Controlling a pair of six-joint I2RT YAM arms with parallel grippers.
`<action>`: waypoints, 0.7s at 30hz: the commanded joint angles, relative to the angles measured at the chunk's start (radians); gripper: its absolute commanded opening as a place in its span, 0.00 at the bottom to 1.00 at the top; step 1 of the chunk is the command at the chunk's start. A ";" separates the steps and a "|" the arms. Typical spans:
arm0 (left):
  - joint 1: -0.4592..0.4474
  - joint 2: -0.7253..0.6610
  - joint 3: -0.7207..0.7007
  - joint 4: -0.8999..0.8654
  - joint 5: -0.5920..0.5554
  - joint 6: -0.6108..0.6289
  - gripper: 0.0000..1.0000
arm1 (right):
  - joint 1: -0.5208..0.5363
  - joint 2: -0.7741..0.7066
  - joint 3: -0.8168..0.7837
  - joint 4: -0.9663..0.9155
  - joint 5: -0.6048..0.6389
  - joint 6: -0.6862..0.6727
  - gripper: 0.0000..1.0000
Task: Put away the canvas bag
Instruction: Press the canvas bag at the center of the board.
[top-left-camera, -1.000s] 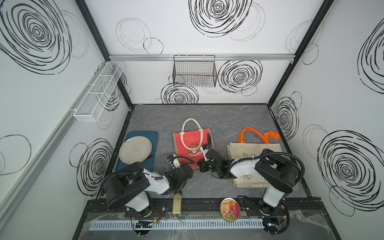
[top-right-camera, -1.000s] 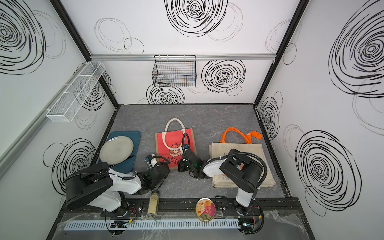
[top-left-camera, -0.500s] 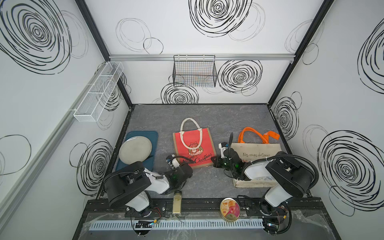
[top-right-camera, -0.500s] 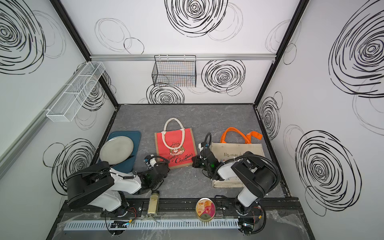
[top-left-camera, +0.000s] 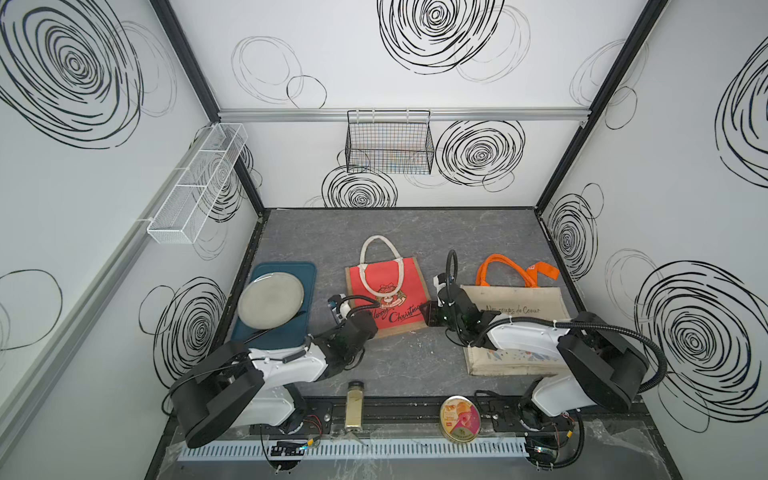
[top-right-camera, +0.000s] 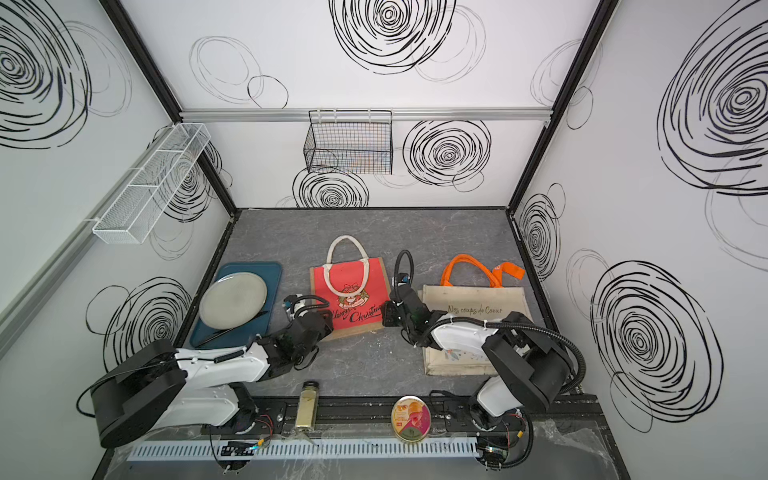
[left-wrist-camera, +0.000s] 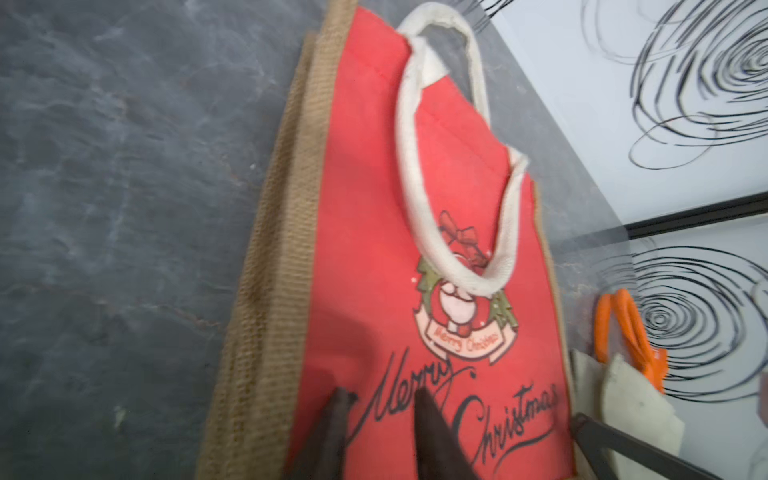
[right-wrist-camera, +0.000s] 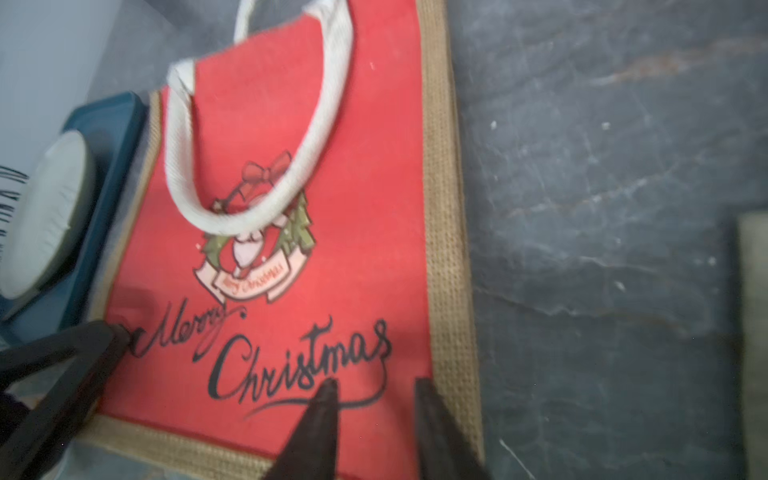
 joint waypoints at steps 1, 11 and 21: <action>0.026 -0.034 0.048 -0.078 0.002 0.050 0.46 | -0.026 0.024 0.068 -0.084 0.022 -0.050 0.71; 0.007 0.085 0.101 -0.260 -0.158 0.059 0.56 | 0.027 0.176 0.107 -0.124 0.054 -0.052 0.67; -0.042 0.062 0.011 -0.266 -0.134 -0.046 0.31 | 0.165 0.183 0.108 -0.326 0.179 0.072 0.32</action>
